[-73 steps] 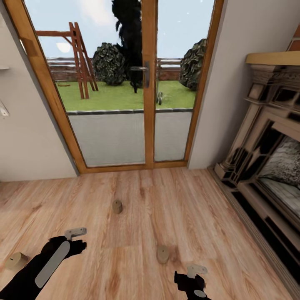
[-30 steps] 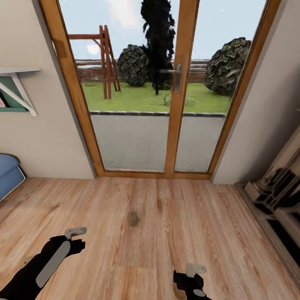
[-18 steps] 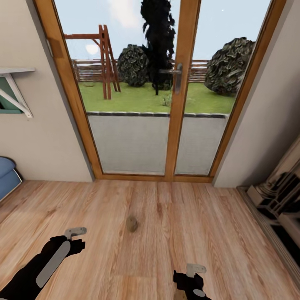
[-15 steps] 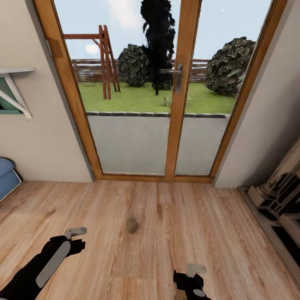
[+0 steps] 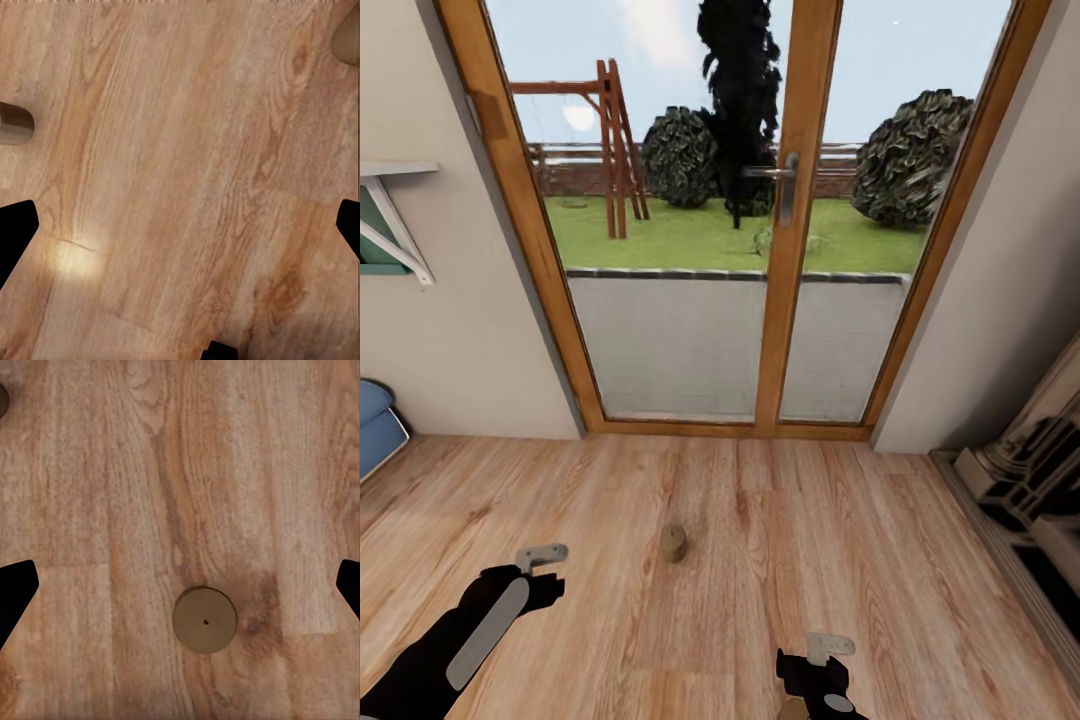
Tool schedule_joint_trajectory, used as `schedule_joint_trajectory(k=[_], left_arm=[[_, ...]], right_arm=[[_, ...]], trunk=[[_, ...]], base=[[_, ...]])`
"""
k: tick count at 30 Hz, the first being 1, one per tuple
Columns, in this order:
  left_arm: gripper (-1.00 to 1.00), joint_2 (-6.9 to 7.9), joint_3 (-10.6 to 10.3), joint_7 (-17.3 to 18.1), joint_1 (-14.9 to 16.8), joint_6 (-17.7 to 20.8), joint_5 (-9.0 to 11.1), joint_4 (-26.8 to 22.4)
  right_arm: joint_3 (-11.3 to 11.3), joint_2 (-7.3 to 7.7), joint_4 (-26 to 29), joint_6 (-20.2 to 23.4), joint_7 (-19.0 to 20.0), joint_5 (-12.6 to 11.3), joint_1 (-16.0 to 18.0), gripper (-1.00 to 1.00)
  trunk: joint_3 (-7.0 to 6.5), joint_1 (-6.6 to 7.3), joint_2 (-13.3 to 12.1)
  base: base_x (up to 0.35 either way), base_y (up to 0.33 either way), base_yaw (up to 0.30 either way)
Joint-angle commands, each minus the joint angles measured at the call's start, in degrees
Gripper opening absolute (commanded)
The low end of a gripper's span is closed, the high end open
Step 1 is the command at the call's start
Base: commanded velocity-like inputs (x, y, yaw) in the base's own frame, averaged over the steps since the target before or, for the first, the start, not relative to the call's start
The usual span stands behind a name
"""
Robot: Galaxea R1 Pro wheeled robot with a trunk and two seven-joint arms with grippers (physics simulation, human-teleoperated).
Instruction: Place each of the two pumpkins and all three candles from the living room inside a cabinet in the living room (use any cabinet), then make sure every cabinet is closed, and position the cauldron so it is next to a table in the living room.
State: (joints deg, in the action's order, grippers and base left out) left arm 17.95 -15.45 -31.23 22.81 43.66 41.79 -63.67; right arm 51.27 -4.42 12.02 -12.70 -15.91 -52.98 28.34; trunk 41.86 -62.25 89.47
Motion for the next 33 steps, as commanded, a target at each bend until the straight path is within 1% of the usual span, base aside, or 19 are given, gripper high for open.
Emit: schedule_joint_trajectory(k=[1,5,8,11,15,20,24,26,28,33], left_arm=[[1.0,0.07,-0.2,-0.6,0.0,0.0,0.6,-0.3],[1.0,0.07,-0.1,-0.3,0.0,0.0,0.7,-0.8],[1.0,0.07,0.1,-0.4,0.0,0.0,0.7,-2.4],[1.0,0.07,0.3,-0.6,0.0,0.0,0.7,-3.9],[1.0,0.05,0.2,-0.6,0.0,0.1,1.2,-4.4],[1.0,-1.01,0.2,-0.6,0.0,0.1,1.3,-4.4],[1.0,-1.32,0.3,-0.5,0.0,0.3,1.5,-4.4],[1.0,-2.51,0.2,-0.4,0.0,0.6,2.3,-4.0],[1.0,-4.38,0.3,-0.4,0.0,0.6,2.6,-3.5],[1.0,-5.94,0.0,-0.6,-0.1,0.3,2.7,-2.6]], right_arm=[[0.5,0.01,0.0,-0.2,-0.3,-0.5,0.0,1.0],[0.5,0.05,0.0,-0.2,-0.3,-0.5,0.0,1.0],[0.5,0.08,-0.2,0.1,-0.7,-0.5,0.0,1.0],[0.3,0.04,-0.5,0.3,-1.1,-0.8,0.0,1.0],[0.2,0.02,-0.8,0.4,-1.1,-1.3,0.0,1.0],[0.0,0.02,-0.9,0.5,-1.1,-1.5,0.0,1.0],[-0.2,0.02,-0.9,0.6,-1.1,-1.6,0.0,1.0],[0.0,0.02,-0.9,0.7,-1.1,-1.2,0.0,1.0],[0.1,0.02,-0.9,0.7,-1.2,-1.1,0.0,1.0],[0.1,0.02,-0.9,0.7,-1.1,-1.2,0.0,1.0]], trunk=[[0.05,0.0,0.0],[0.05,0.0,0.0],[0.05,0.0,0.0],[0.59,-0.66,1.2],[1.31,-1.53,2.8],[2.2,-2.63,4.8],[2.92,-3.51,6.4],[3.28,-3.95,7.2],[3.64,-4.39,8.0],[4.54,-5.49,10.1]], base=[[0.0,-0.004,0.0],[0.0,-0.001,0.0],[0.0,0.0,0.0],[0.0,0.0,0.0],[0.0,0.0,0.0],[0.0,0.0,0.0],[0.0,0.0,0.0],[0.0,0.0,0.0],[0.0,0.0,0.0],[0.0,0.0,0.0]])
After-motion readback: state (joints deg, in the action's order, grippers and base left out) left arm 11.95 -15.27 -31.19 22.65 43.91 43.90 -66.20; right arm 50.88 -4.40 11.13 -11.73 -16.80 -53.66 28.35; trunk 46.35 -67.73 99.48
